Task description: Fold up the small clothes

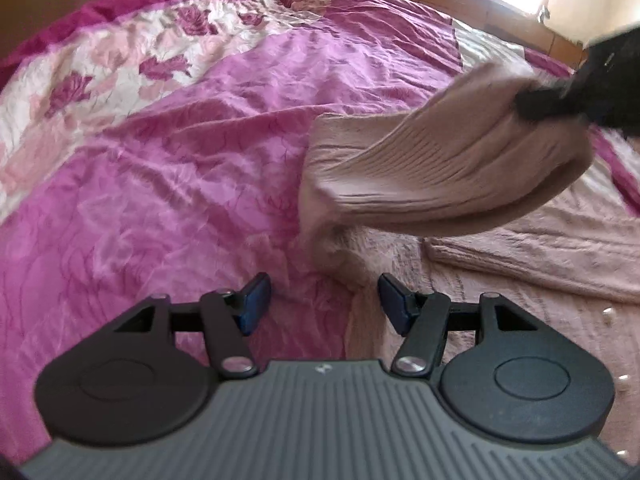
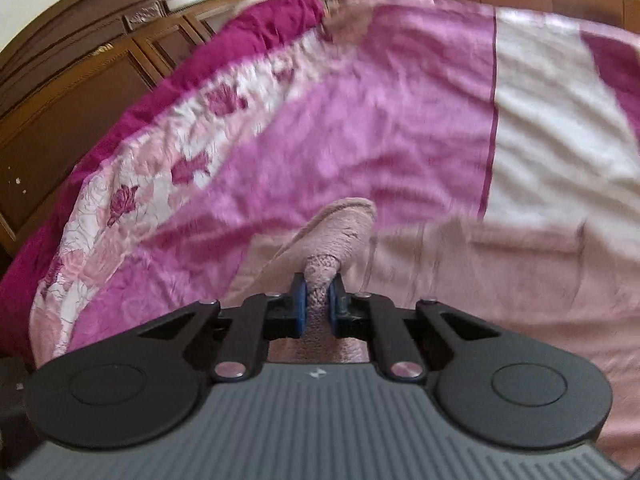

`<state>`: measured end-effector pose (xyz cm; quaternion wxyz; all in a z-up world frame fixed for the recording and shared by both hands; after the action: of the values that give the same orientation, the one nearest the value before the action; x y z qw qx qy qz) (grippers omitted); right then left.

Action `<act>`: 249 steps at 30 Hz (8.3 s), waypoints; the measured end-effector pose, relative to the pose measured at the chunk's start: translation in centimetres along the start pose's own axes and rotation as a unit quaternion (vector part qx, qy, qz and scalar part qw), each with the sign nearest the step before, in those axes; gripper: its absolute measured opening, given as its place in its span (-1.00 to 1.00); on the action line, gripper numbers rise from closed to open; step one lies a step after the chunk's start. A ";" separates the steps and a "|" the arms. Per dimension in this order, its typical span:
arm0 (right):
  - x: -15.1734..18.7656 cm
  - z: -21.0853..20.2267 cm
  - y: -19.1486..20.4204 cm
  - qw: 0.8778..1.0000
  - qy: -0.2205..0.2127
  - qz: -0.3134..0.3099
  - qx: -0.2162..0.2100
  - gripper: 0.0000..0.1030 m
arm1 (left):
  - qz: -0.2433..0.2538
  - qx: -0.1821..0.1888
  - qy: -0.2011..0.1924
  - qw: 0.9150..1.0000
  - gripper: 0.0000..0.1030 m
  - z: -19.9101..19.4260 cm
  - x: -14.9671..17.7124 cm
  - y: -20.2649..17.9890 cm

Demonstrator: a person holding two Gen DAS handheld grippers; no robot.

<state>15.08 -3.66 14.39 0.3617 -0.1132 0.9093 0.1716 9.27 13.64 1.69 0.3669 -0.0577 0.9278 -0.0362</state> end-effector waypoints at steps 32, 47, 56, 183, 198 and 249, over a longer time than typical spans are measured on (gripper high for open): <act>6.1 -2.1 -8.7 0.990 -0.029 0.095 0.104 -0.83 | 0.051 -0.032 -0.008 0.998 0.34 0.6 0.8 -1.5; 9.3 -0.9 -11.7 0.982 0.024 0.134 0.129 -0.20 | 0.041 -0.028 0.004 0.999 0.35 -0.8 0.5 -1.3; 9.2 -2.8 -5.1 0.996 -0.011 0.034 0.085 0.00 | 0.028 -0.022 0.000 0.999 0.34 -2.4 0.7 -1.1; 31.6 -19.8 -19.7 0.950 0.025 0.287 0.122 1.00 | 0.036 -0.025 0.093 0.995 0.34 -9.9 10.1 0.6; 33.0 -20.3 -19.5 0.959 0.050 0.269 0.075 1.00 | -0.016 0.033 0.154 0.987 0.36 -9.7 11.6 2.0; 22.2 -14.3 -27.1 0.935 -0.125 0.312 0.116 -0.80 | -0.100 0.047 0.039 0.993 -0.73 -3.0 0.2 -1.9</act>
<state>-0.69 -35.89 2.40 0.4113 0.2411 0.8601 0.1815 7.23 11.80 3.96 0.3275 -0.1318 0.9281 -0.1186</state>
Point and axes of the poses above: each gripper's, at about its wrist camera, not at the fingertips, and z roughly the way its jaws point, y to its left, x to its underside, the point moved 1 cm from there along z, roughly the way its jaws point, and after that the axes turned 3 degrees about y, right-handed, at the moved point
